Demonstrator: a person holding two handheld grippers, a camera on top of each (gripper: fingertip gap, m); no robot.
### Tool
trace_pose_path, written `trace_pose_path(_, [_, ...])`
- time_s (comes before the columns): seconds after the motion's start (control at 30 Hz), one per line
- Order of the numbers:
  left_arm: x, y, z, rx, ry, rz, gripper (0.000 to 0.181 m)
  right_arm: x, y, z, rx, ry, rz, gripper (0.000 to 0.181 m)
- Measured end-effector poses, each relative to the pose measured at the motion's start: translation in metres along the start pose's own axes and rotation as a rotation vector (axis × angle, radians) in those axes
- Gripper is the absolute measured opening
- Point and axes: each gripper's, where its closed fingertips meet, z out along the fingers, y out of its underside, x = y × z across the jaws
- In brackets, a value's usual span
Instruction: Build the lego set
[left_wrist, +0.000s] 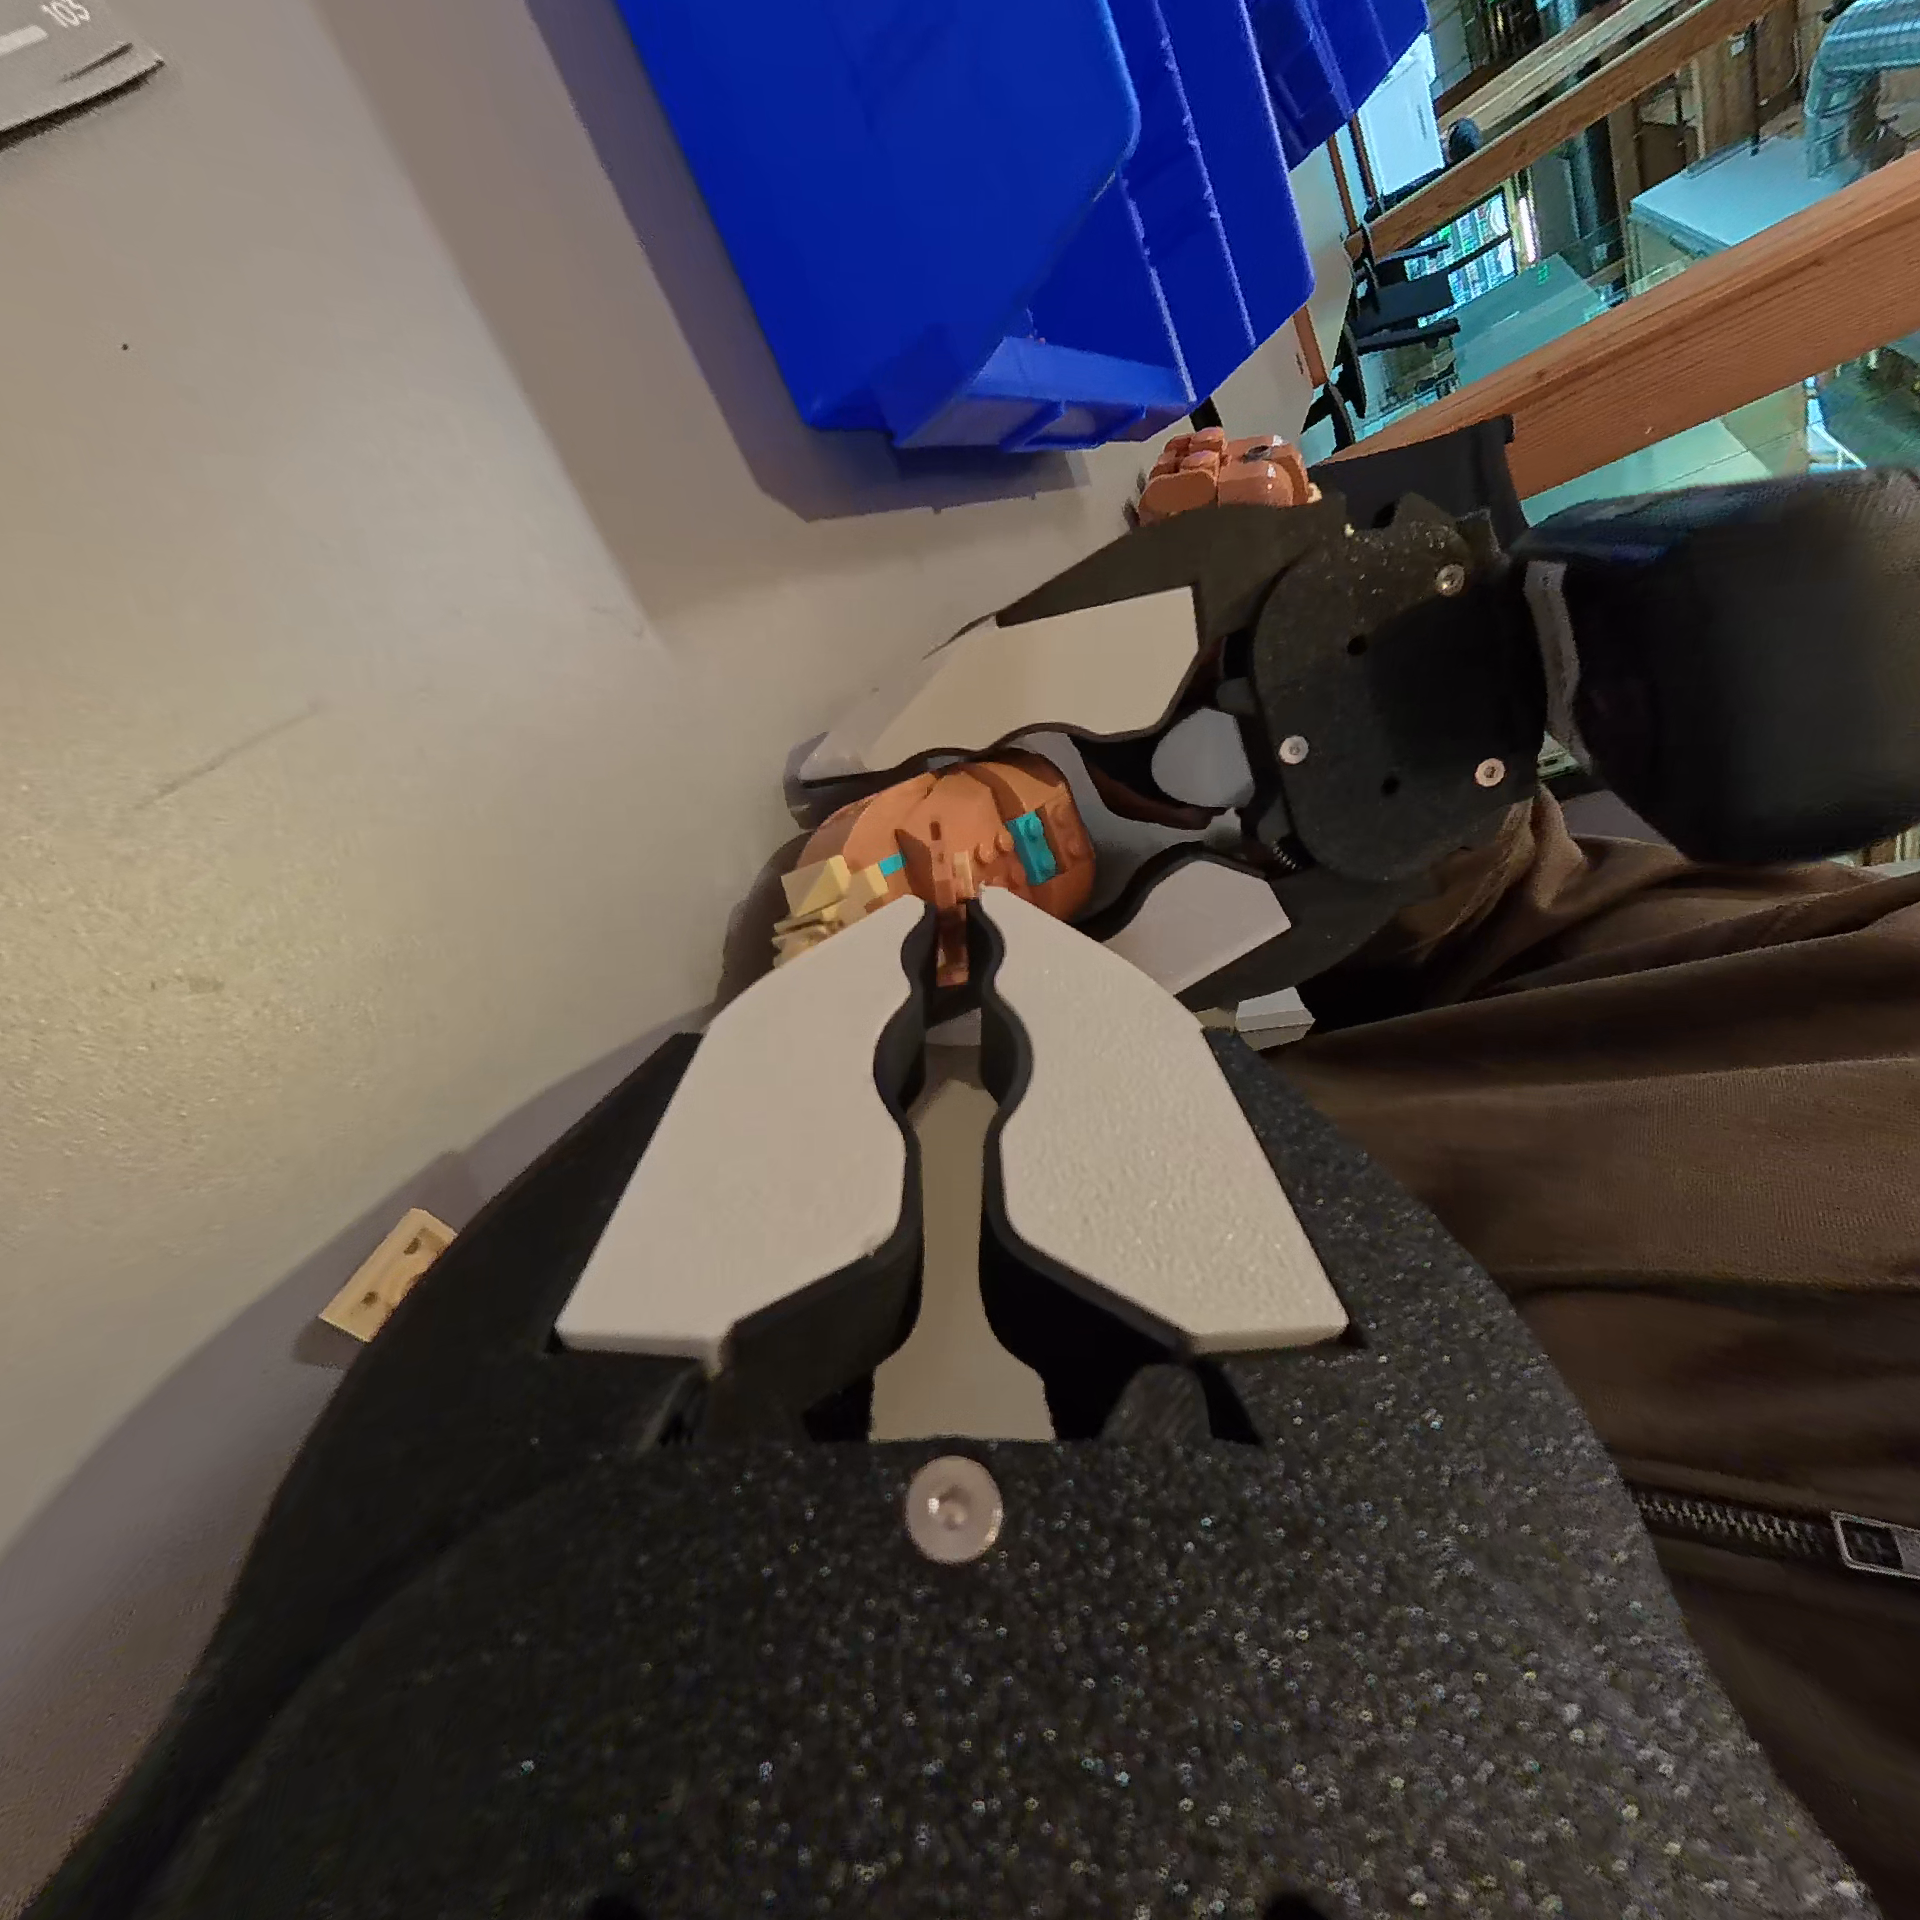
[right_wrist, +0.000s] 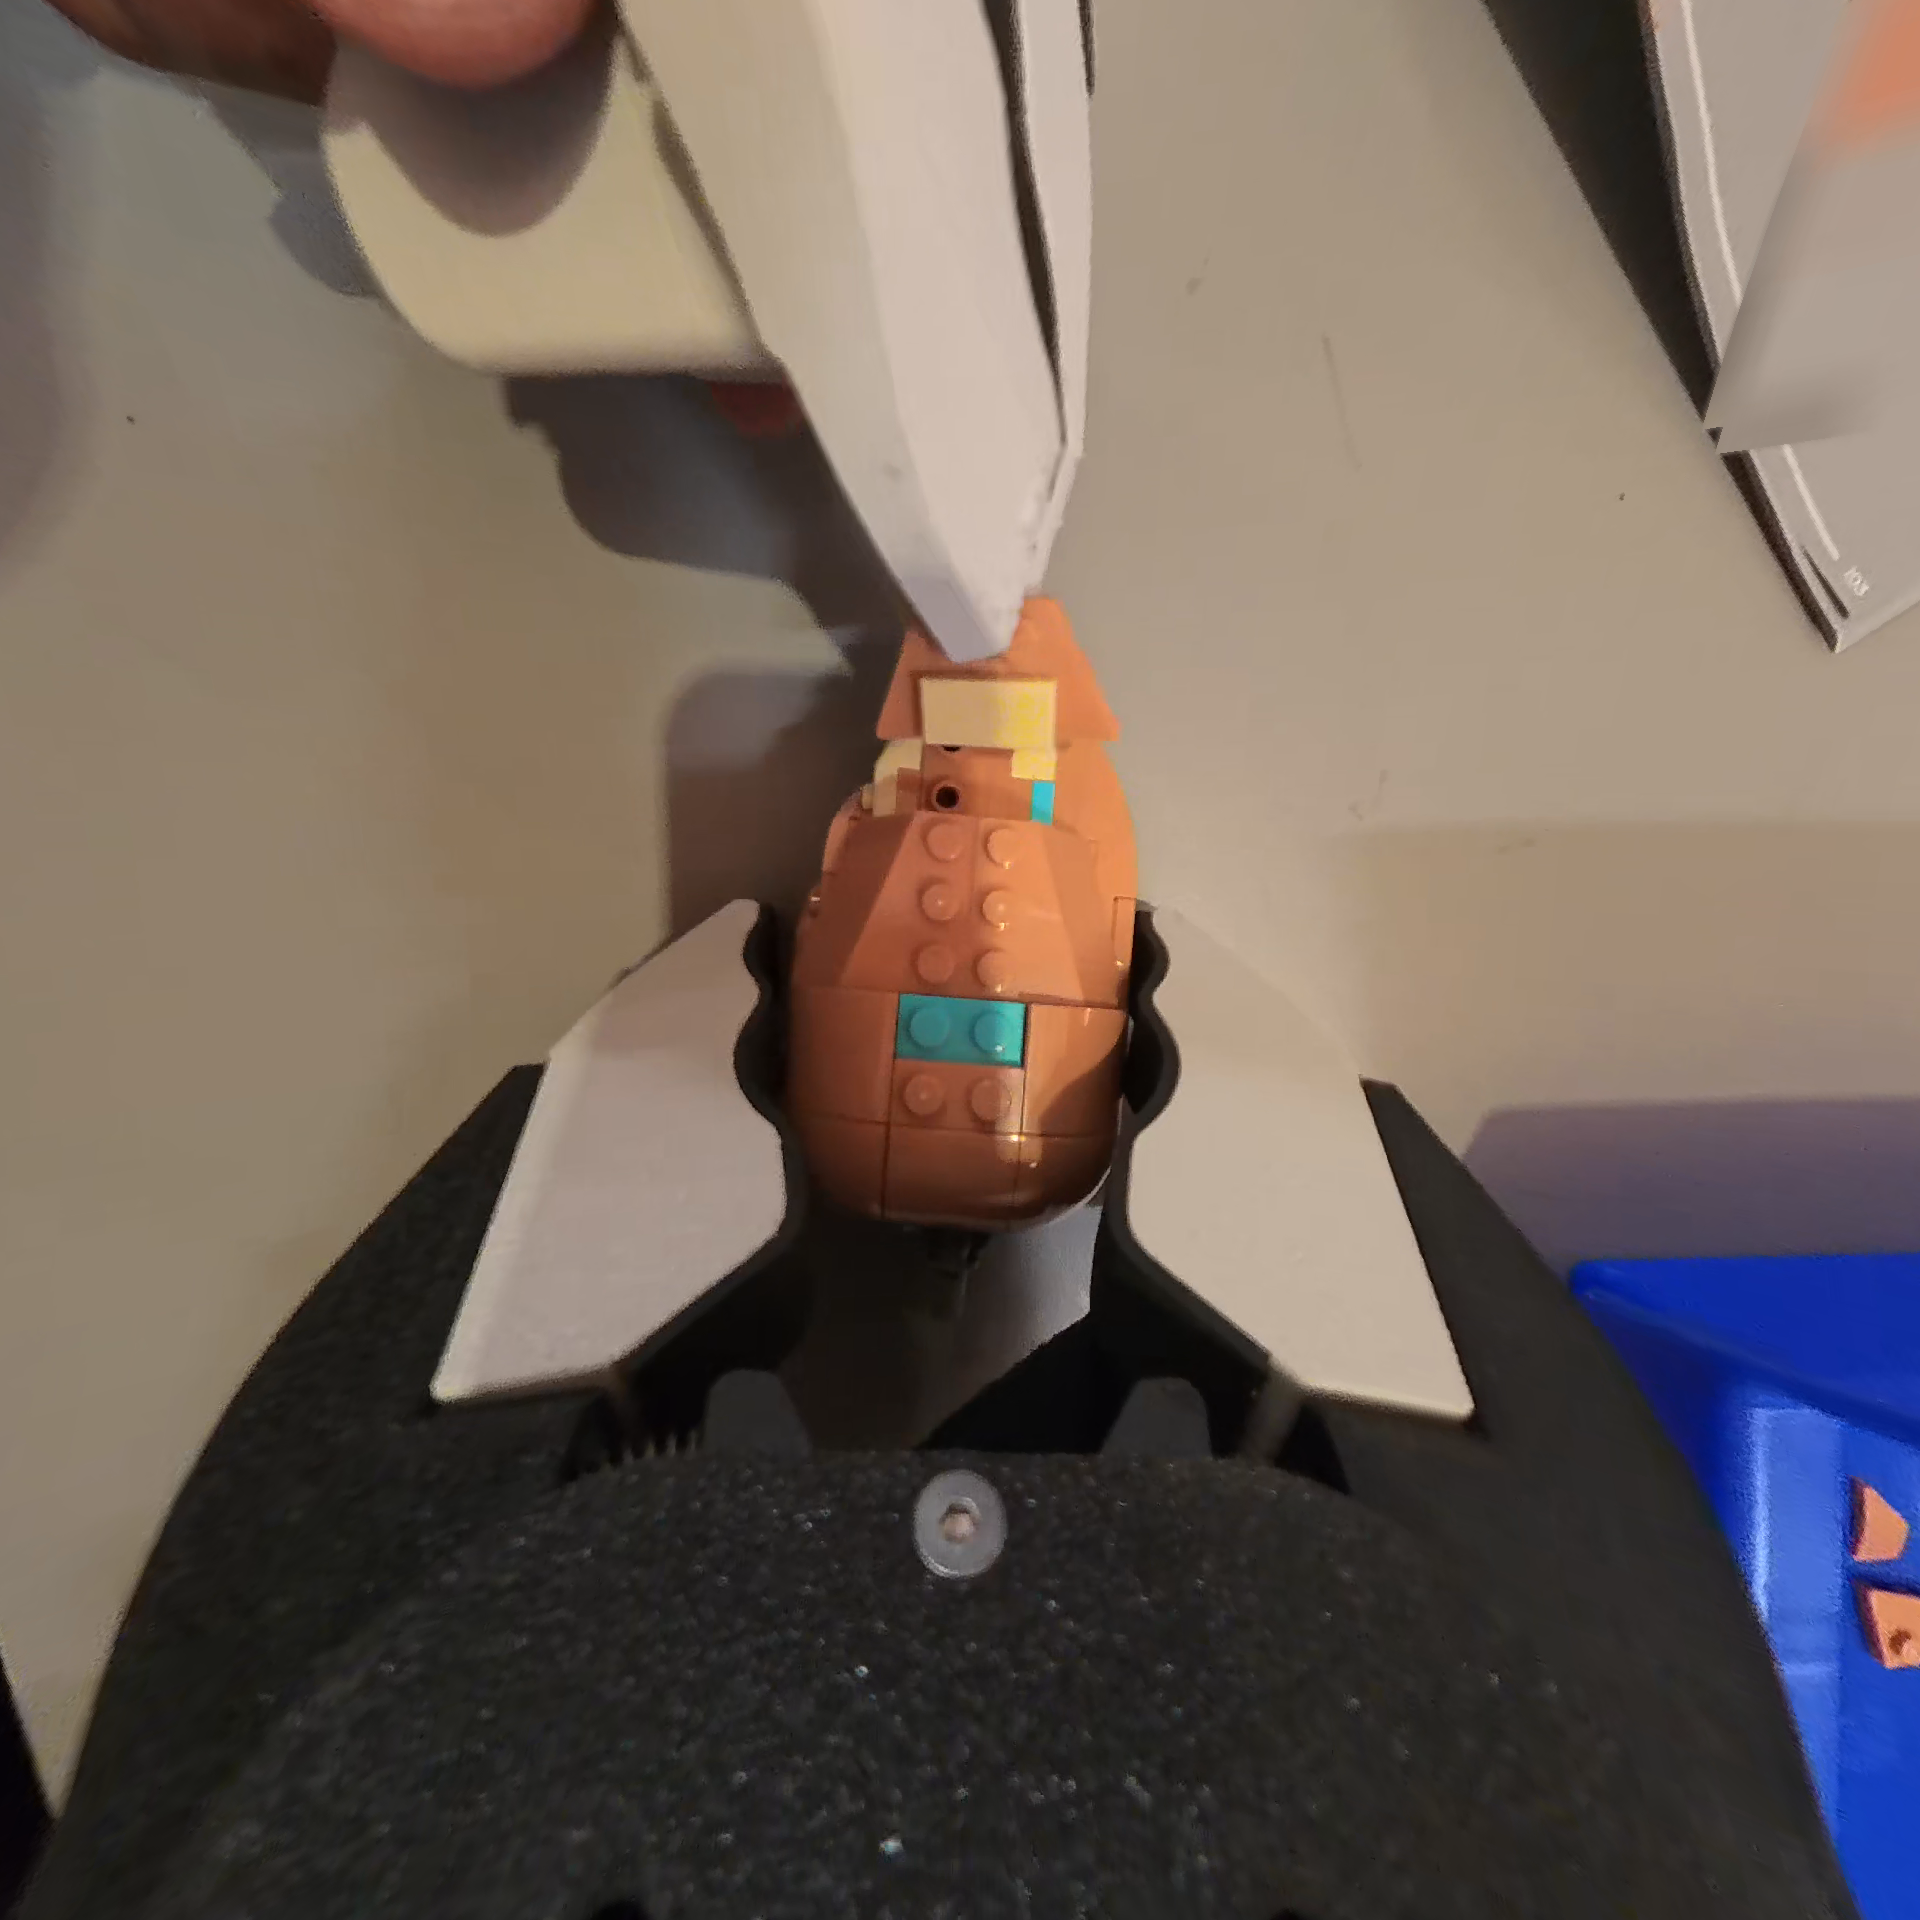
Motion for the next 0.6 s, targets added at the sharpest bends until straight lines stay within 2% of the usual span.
trace_pose_path(0.37, [0.006, 0.002, -0.003, 0.011, 0.010, -0.034, 0.005, 0.000, -0.013, -0.006, 0.216, 0.088, -0.008, 0.064])
trace_pose_path(0.6, [0.014, 0.004, 0.000, 0.004, 0.003, -0.037, 0.005, 0.001, -0.018, -0.014, 0.281, 0.142, -0.032, 0.064])
